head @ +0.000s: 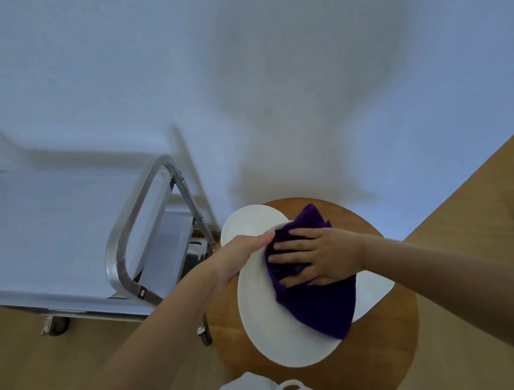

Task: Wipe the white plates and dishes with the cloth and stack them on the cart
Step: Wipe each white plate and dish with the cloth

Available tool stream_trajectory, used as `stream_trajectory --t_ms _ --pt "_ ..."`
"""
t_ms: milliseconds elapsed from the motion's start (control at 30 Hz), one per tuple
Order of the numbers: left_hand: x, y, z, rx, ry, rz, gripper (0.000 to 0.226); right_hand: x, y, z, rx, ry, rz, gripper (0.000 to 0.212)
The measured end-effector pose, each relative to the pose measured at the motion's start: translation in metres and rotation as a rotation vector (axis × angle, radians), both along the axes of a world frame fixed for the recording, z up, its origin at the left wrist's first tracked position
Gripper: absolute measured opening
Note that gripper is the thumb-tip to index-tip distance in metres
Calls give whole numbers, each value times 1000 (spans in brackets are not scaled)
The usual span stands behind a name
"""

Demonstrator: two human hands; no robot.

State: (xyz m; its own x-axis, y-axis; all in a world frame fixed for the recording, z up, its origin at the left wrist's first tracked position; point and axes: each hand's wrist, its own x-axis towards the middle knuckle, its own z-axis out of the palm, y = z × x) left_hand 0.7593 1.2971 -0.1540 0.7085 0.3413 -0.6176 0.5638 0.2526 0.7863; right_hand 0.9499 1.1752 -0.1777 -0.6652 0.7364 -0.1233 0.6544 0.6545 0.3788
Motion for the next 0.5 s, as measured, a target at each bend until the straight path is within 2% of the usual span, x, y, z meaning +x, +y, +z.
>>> stream_trajectory --t_ms 67,133,233,333,500 --pt "-1 -2 -1 -14 -18 13 31 1 9 4 -4 -13 31 45" --pt "-5 -2 -5 -48 -64 81 42 4 13 7 18 7 -61 46" --pt "-14 -4 -11 -40 -169 216 56 9 10 3 52 126 -310 48" --pt "-18 -8 -12 29 -272 373 58 2 2 -10 45 245 -570 51" --pt "-19 -17 -17 93 -320 563 57 -34 -12 -41 -28 530 -919 58"
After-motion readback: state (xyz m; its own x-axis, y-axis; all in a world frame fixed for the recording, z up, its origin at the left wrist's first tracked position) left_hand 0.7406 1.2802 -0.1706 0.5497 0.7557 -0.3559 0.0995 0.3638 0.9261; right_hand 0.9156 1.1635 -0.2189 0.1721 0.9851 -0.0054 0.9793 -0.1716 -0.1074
